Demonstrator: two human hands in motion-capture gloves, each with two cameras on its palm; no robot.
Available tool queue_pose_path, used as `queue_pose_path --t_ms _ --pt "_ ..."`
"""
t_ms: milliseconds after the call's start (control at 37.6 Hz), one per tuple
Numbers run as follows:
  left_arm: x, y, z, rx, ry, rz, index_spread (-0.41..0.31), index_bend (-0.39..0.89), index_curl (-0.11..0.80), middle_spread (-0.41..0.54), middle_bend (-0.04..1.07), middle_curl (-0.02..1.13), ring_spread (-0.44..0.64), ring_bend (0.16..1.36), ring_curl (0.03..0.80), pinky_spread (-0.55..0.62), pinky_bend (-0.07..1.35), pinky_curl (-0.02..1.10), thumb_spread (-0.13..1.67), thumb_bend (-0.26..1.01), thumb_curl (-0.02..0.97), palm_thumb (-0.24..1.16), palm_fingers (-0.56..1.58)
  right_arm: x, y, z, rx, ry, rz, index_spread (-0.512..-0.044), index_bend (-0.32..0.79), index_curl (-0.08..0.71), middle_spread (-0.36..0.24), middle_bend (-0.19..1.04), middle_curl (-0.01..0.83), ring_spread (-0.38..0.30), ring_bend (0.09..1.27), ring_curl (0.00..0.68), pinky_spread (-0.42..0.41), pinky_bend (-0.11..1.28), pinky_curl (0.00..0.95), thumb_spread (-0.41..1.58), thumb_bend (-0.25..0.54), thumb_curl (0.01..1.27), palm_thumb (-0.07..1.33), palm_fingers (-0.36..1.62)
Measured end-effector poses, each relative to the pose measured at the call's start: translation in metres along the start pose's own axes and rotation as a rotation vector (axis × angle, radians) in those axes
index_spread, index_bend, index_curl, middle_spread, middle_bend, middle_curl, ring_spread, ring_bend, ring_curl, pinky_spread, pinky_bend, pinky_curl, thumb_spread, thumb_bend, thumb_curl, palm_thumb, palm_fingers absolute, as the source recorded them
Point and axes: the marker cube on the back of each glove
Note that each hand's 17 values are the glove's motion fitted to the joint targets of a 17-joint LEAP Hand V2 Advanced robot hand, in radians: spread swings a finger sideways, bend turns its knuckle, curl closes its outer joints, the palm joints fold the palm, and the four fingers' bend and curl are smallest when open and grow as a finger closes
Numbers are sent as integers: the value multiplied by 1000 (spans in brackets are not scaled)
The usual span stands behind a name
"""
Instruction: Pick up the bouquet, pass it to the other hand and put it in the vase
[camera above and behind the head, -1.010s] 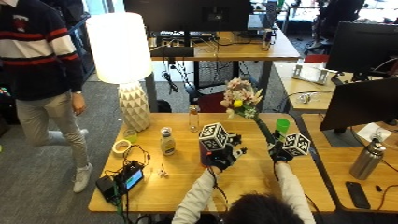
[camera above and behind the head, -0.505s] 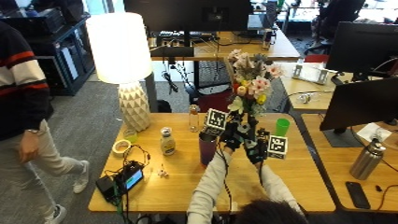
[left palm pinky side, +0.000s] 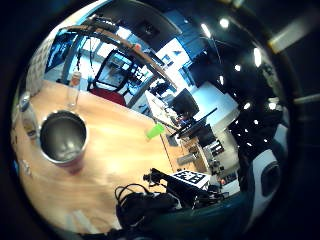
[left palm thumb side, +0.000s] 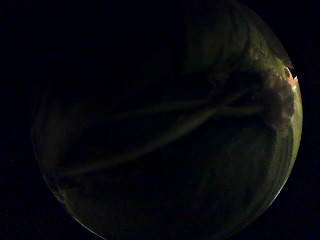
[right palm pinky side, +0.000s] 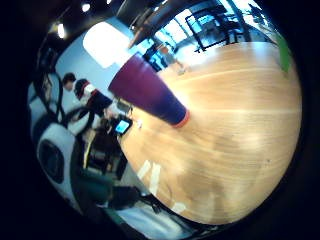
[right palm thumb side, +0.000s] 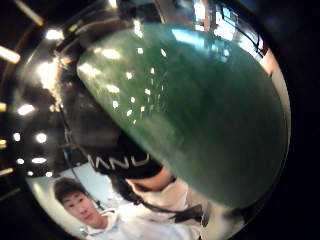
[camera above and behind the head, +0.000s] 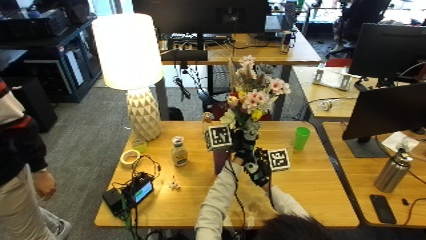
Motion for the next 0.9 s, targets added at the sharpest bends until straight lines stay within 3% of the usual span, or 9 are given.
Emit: queue_pose_path --t_ms 133,159,266,425,558,717,903 --pt "22 -15 -21 7 -31 22 -278 340 396 -317 703 532 -358 793 418 -406 571 407 782 48 471 714 1480 7 -6 -5 -132 147 -176 -184 360 541 -138 858 605 -186 1012 547 -273 724 496 804 -46 537 966 1280" --pt "25 -21 -25 19 -38 36 -286 347 404 -322 711 538 -360 799 423 -411 575 410 757 43 483 726 1472 9 -8 -7 -140 161 -209 -182 282 520 -133 812 588 -180 999 539 -278 738 494 790 -63 537 929 1202" --pt "43 -51 -45 87 -74 104 -307 380 435 -343 736 551 -375 808 437 -421 587 417 678 29 527 771 1449 3 -10 -17 -118 75 -239 -184 138 481 -113 676 541 -160 893 500 -259 745 477 893 -65 503 833 1078" --pt "52 -83 -66 153 -127 142 -327 397 467 -361 754 561 -385 824 452 -432 608 428 596 -5 579 805 1427 21 -19 -38 -88 47 -217 -194 103 422 -84 550 492 -138 781 456 -180 641 437 991 -57 450 691 1031" --pt "24 -103 -80 241 -214 115 -335 399 488 -364 762 564 -391 828 459 -436 621 435 549 -21 612 818 1411 34 -18 -55 -47 132 -43 -196 102 396 -77 498 473 -130 722 435 -122 563 409 1038 -39 428 649 1027" --pt "-28 -116 -85 304 -234 32 -339 399 509 -367 761 564 -392 829 463 -435 625 436 502 -34 645 806 1399 55 -19 -75 -17 173 -57 -196 100 367 -72 463 463 -125 668 418 -78 495 380 1073 -28 413 632 1042" --pt "-74 -115 -78 266 -168 71 -344 388 524 -373 765 564 -393 827 465 -445 624 435 592 -73 635 688 1408 50 -14 -85 -2 240 -75 -194 100 343 -71 430 458 -126 619 409 -44 445 364 1095 -22 404 628 1058"
